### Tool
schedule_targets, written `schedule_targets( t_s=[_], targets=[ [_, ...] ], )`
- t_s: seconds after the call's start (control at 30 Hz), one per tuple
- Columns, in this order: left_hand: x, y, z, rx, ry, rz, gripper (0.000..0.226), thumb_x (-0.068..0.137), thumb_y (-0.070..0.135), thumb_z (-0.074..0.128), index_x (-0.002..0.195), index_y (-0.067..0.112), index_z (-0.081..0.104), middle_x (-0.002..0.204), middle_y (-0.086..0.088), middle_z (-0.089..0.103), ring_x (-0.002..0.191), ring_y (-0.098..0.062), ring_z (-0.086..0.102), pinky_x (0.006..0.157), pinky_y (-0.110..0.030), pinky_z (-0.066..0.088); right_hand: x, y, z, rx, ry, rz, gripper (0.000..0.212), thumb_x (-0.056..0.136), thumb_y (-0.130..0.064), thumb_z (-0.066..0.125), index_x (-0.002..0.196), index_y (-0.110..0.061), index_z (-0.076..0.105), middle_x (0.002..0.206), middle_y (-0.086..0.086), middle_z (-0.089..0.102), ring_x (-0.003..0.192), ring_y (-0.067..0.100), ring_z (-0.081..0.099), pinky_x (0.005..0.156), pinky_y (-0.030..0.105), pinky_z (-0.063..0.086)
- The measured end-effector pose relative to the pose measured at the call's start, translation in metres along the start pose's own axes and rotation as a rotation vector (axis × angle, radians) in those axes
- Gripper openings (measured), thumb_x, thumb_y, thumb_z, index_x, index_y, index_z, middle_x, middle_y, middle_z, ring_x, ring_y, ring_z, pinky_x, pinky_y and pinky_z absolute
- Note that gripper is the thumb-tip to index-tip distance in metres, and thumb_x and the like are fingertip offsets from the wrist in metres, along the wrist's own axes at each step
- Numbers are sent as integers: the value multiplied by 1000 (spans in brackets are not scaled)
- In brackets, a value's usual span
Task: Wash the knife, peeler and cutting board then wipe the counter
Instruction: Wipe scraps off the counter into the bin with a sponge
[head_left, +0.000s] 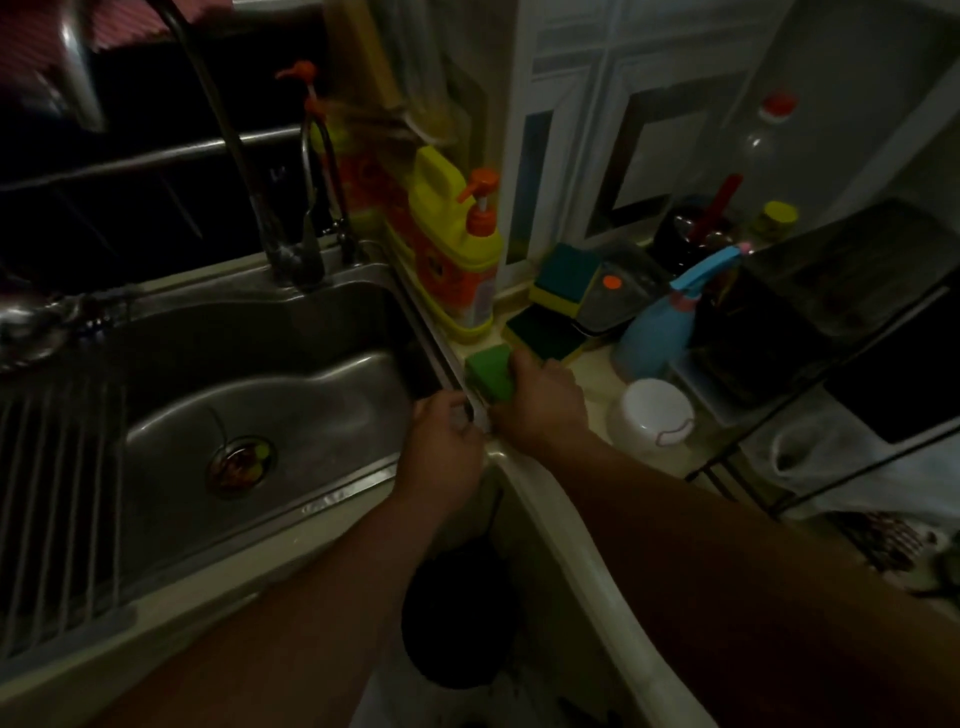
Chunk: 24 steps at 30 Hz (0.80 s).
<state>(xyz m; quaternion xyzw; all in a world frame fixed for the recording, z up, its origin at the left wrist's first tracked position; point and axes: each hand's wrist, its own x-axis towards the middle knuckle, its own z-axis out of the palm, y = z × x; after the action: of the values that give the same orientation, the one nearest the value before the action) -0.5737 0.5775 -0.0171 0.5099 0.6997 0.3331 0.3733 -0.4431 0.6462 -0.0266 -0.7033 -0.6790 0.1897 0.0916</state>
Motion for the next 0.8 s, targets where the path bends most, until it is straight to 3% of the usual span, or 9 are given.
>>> schedule_targets(
  t_s=[0.07,0.13,0.2,0.3,0.37,0.43,0.5,0.63,0.8],
  targets=[
    [-9,2,2,-77,-2,-30,38,95,13,65,133,13,59,137,-10,56,124,-25,58,100,-25,42,-32,6,-19,499,-62,128,34,91,-56,61,105,-26,51,98,6,67,85,23,63,72,37,49],
    [-26,12,7,-201,-99,-101,47,97,26,67,141,19,53,136,-2,59,122,-20,60,105,-37,48,-75,20,-41,899,-120,245,17,99,-44,51,101,-27,55,96,6,67,82,19,63,70,36,50],
    [-50,27,18,-392,-245,-188,56,97,40,67,147,27,48,130,6,65,116,-17,65,103,-44,52,-125,44,-63,1092,-181,291,22,101,-38,45,106,-23,60,103,9,66,87,20,64,72,36,52],
    [-95,54,42,-485,-478,-192,40,95,46,68,130,27,63,112,6,76,105,-17,71,85,-36,54,-201,94,-94,1226,-235,402,35,105,-35,40,113,-14,67,102,15,70,85,22,66,71,34,55],
    [-132,73,67,-407,-610,-122,34,95,43,69,119,18,67,103,3,77,94,-16,69,74,-31,51,-253,134,-112,1168,-213,458,35,108,-30,39,113,-14,69,99,12,72,83,22,68,74,37,58],
    [-174,92,101,-324,-686,-62,36,94,40,72,112,10,64,92,-1,72,81,-15,65,66,-30,49,-308,179,-126,936,-64,452,28,108,-33,43,116,-23,69,105,5,74,88,16,70,81,41,60],
    [-221,111,141,-246,-730,-2,35,93,39,74,107,9,62,85,0,69,73,-14,63,63,-31,49,-366,220,-141,607,138,394,25,104,-44,52,126,-36,60,118,-9,66,98,3,64,81,29,57],
    [-343,148,234,-134,-878,44,35,93,39,72,101,9,57,92,-9,73,76,-19,67,65,-33,54,-482,299,-165,115,247,280,64,87,-64,64,142,-39,43,127,-19,49,109,3,50,91,22,46],
    [-505,169,331,-97,-1100,56,45,92,51,70,104,9,59,99,-9,74,85,-23,72,83,-44,61,-616,416,-165,193,356,511,60,88,-50,73,137,-32,45,122,-11,55,106,11,58,85,27,51]
  ],
)
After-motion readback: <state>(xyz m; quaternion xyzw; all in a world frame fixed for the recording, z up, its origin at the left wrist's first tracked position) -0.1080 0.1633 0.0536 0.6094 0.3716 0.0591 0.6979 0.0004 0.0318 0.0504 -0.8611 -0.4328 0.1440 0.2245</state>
